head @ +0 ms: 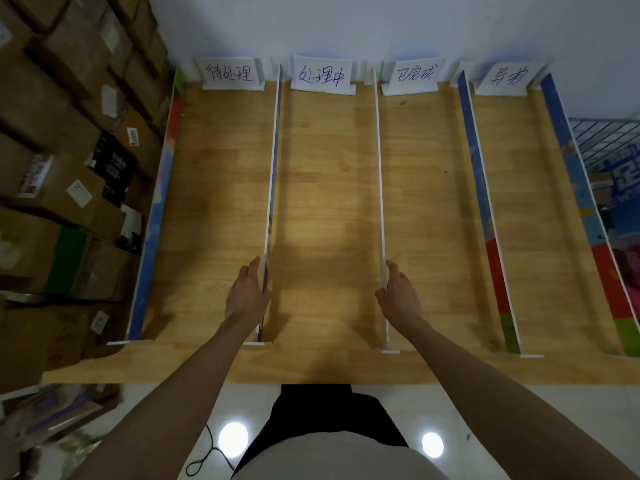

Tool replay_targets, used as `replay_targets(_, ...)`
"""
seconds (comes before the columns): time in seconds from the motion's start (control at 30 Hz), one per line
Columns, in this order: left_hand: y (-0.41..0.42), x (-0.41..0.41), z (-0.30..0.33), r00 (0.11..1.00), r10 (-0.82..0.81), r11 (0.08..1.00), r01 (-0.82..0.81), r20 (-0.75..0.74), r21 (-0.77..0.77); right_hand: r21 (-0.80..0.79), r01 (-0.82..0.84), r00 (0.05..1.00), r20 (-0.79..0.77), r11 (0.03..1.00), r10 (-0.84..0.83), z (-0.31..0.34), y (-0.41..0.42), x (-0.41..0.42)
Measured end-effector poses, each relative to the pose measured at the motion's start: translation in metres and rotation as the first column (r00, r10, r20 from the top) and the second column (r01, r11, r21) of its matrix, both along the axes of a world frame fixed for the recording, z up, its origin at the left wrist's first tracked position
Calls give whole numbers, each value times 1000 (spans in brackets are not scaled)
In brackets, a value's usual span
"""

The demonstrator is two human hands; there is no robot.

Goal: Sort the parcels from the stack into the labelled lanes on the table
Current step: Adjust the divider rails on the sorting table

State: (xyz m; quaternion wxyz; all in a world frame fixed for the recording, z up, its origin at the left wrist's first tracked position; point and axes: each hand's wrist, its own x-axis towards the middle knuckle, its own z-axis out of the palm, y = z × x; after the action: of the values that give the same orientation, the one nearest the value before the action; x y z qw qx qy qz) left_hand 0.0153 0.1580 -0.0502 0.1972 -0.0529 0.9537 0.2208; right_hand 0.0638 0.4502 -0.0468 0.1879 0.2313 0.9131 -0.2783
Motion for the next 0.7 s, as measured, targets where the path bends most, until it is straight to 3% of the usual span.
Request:
replay_targets(0.33, -5, -1, 14, 1000, -18, 1000, 18, 13, -22, 18, -37, 999, -14, 999, 37, 20, 8, -2)
replay_targets(0.7, -69, 31, 68, 992, 80, 983, -94, -94, -158, 176, -215, 960, -143, 961, 241, 62, -43, -21)
